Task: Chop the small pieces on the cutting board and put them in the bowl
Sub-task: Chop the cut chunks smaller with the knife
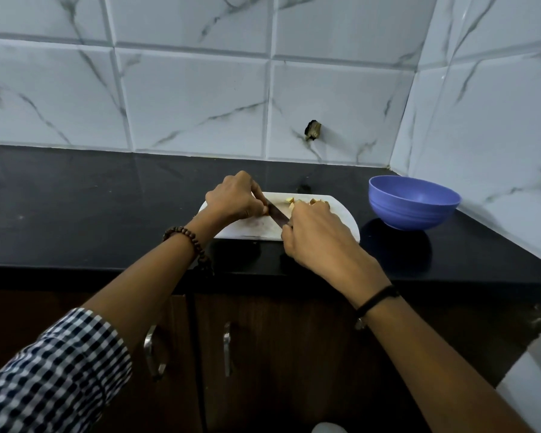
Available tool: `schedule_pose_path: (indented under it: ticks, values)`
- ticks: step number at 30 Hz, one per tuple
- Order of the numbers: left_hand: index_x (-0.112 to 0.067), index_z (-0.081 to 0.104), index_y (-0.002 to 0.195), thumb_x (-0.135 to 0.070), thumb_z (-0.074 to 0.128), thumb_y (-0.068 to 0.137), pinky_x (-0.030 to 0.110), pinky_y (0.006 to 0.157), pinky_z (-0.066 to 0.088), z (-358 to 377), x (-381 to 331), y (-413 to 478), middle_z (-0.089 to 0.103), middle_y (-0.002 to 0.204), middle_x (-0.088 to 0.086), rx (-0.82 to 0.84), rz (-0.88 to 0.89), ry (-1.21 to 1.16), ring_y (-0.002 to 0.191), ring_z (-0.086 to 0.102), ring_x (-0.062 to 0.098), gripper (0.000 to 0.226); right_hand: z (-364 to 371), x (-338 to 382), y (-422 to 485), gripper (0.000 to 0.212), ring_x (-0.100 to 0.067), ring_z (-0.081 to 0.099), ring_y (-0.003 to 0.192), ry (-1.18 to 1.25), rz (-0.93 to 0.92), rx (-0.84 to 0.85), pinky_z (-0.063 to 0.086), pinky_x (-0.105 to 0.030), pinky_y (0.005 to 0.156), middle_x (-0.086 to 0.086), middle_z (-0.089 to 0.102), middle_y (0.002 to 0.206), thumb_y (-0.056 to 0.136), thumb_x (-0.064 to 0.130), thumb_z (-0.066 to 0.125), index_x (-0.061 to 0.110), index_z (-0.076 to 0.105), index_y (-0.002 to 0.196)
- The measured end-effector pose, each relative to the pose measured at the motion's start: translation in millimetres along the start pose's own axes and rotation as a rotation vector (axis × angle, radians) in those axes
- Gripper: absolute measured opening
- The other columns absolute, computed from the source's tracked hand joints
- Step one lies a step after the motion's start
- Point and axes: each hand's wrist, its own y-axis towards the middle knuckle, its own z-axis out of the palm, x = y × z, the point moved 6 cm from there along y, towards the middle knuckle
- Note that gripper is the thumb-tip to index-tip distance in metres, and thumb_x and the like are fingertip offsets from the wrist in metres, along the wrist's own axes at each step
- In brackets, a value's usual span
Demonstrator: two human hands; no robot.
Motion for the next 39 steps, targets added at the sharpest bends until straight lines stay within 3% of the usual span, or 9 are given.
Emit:
schedule_pose_path:
  ticks: [3, 8, 20, 26, 29, 30, 33, 37, 39]
  values:
    - [-0.029, 0.075, 0.085, -0.029, 0.075, 0.074, 0.034, 0.074, 0.038, 1, 1, -1, 0.068, 0.097, -0.008, -0.007, -0.001, 0.003, 0.096, 0.062, 0.017, 0.012, -3, -10, -7, 0.021, -0.021, 0.047, 0.074, -0.03, 0.015, 0.031, 0.033, -0.029, 0.057, -0.001, 0.04, 0.08, 0.099, 0.021, 0.052, 0.014, 0.043, 0.081]
    - [-0.029, 0.075, 0.087, -0.04, 0.078, 0.075, 0.035, 0.079, 0.041, 2, 0, -4, 0.068, 0.1, -0.007, -0.002, 0.008, -0.004, 0.099, 0.061, 0.018, 0.016, -35, -32, -27, 0.026, -0.015, 0.051, 0.053, -0.03, -0.016, 0.07, 0.039, -0.026, 0.046, -0.004, 0.062, 0.083, 0.097, 0.034, 0.051, 0.017, 0.07, 0.101]
    - [-0.028, 0.078, 0.096, -0.034, 0.075, 0.082, 0.043, 0.086, 0.057, 9, -4, -3, 0.069, 0.106, 0.001, 0.052, 0.05, -0.032, 0.096, 0.063, 0.021, 0.015, -29, -59, -20, 0.031, -0.013, 0.053, 0.053, 0.115, 0.071, -0.094, 0.039, -0.024, 0.045, -0.006, 0.063, 0.078, 0.097, 0.038, 0.052, 0.02, 0.07, 0.116]
    - [-0.017, 0.075, 0.108, -0.025, 0.075, 0.083, 0.026, 0.071, 0.048, 10, -16, -5, 0.071, 0.101, 0.004, 0.074, 0.128, -0.194, 0.099, 0.063, 0.018, 0.026, -20, -60, -10, 0.032, -0.014, 0.057, 0.054, 0.185, 0.093, -0.173, 0.043, -0.023, 0.044, -0.006, 0.063, 0.079, 0.098, 0.038, 0.051, 0.02, 0.068, 0.118]
    - [-0.017, 0.072, 0.111, -0.014, 0.067, 0.087, 0.035, 0.083, 0.056, 0, -8, -2, 0.075, 0.097, -0.001, -0.003, 0.117, -0.18, 0.1, 0.066, 0.016, 0.025, -17, -60, -8, 0.032, -0.018, 0.064, 0.064, 0.187, 0.1, -0.216, 0.049, -0.028, 0.05, -0.004, 0.061, 0.077, 0.098, 0.039, 0.05, 0.02, 0.068, 0.115]
    - [-0.018, 0.072, 0.11, -0.013, 0.066, 0.087, 0.038, 0.081, 0.057, -5, -3, -1, 0.075, 0.096, -0.002, -0.042, 0.106, -0.17, 0.097, 0.067, 0.016, 0.024, -15, -58, -8, 0.032, -0.019, 0.063, 0.066, 0.176, 0.095, -0.223, 0.046, -0.028, 0.05, -0.003, 0.06, 0.076, 0.097, 0.039, 0.05, 0.02, 0.069, 0.114]
    - [-0.02, 0.073, 0.101, -0.015, 0.067, 0.086, 0.027, 0.048, 0.047, -20, 10, -2, 0.072, 0.093, -0.005, -0.107, 0.083, -0.169, 0.059, 0.061, 0.018, 0.017, -10, -47, -8, 0.031, -0.018, 0.053, 0.066, 0.112, 0.059, -0.219, 0.037, -0.029, 0.052, 0.001, 0.053, 0.077, 0.097, 0.038, 0.048, 0.02, 0.069, 0.109]
    - [-0.03, 0.074, 0.086, -0.021, 0.071, 0.084, 0.028, 0.055, 0.051, -28, 19, -5, 0.074, 0.09, -0.011, -0.116, 0.071, -0.103, 0.061, 0.069, 0.02, 0.009, 0, -26, -5, 0.031, -0.022, 0.054, 0.082, 0.058, 0.018, -0.164, 0.038, -0.031, 0.063, -0.002, 0.056, 0.097, 0.097, 0.038, 0.047, 0.019, 0.066, 0.114]
    - [-0.029, 0.075, 0.087, -0.023, 0.071, 0.084, 0.025, 0.054, 0.045, -27, 21, -7, 0.073, 0.089, -0.012, -0.121, 0.059, -0.099, 0.049, 0.062, 0.016, 0.008, 4, -19, -2, 0.029, -0.024, 0.058, 0.09, 0.033, 0.003, -0.135, 0.039, -0.032, 0.065, -0.003, 0.058, 0.099, 0.098, 0.036, 0.047, 0.017, 0.065, 0.112]
